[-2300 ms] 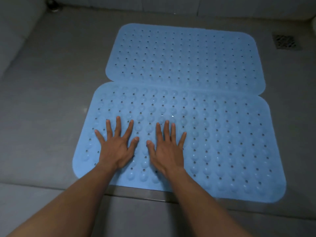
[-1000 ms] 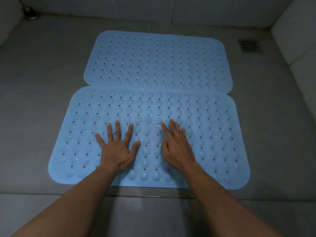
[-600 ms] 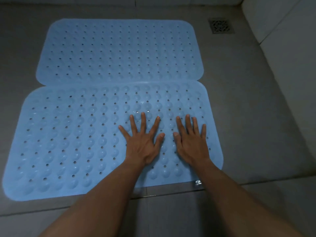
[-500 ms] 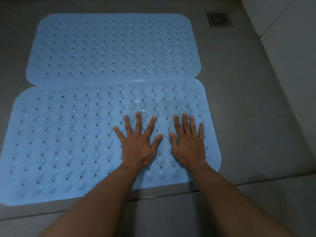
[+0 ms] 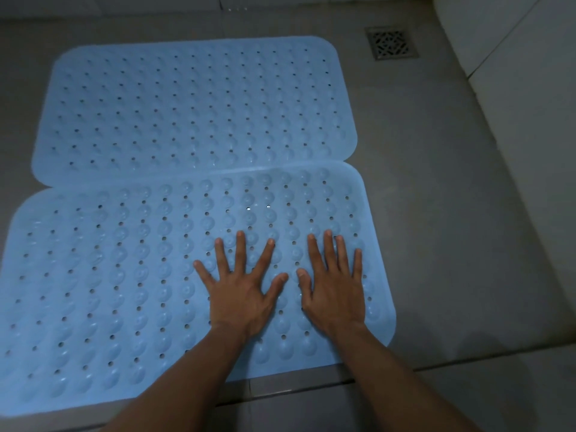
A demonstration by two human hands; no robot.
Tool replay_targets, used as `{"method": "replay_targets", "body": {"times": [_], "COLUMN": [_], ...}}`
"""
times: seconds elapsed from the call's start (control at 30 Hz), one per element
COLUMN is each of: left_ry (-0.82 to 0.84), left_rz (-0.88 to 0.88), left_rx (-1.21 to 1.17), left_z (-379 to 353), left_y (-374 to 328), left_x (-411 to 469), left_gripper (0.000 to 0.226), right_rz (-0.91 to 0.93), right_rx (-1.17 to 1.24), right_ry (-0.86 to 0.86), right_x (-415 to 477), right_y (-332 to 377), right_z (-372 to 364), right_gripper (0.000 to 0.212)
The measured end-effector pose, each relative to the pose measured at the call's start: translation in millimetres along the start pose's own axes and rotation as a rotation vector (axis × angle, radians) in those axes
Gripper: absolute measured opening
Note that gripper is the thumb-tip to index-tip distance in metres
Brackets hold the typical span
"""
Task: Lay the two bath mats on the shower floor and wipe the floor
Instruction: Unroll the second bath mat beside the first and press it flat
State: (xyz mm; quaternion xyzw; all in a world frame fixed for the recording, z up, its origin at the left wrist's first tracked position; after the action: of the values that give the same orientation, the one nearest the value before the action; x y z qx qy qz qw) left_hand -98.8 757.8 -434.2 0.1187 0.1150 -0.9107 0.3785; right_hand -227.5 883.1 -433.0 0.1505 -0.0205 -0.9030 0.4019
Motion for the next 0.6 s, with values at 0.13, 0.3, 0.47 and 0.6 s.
{"method": "replay_targets", "body": {"times": [0.13, 0.3, 0.47, 0.6], "left_ry": [-0.007, 0.015, 0.159, 0.155], "left_rz": [0.006, 0.005, -0.007, -0.029], "left_rx": [0.002, -0.02, -0.075, -0.108], "left_z": [-1, 2, 17, 51], "left_y": [-1, -1, 2, 12], "left_x": [-2, -5, -2, -1], "left_gripper": [0.068, 0.067, 0.066, 0.065], "right_rz": [0.008, 0.007, 0.013, 0.009], "right_rx": [0.003, -0.007, 0.073, 0.116], "right_ry": [-0.017, 0.04, 0.206, 0.182], "right_x": [-2, -4, 1, 1], "right_y": [-1, 1, 3, 9], "right_z": [-3, 0, 21, 58], "right_gripper": [0.068, 0.066, 0.066, 0.065]}}
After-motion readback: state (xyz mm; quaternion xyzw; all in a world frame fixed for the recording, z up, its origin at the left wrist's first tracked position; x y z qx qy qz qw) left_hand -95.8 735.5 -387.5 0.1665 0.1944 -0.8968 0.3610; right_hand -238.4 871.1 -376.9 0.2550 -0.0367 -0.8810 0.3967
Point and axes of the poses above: each hand's wrist, its own x-axis towards the middle knuckle, its own z-axis out of the back of the hand, y = z × x, the point moved 3 cm from there along x, towards the middle knuckle, and after that the axes turned 4 degrees about y, right-handed, at the moved point
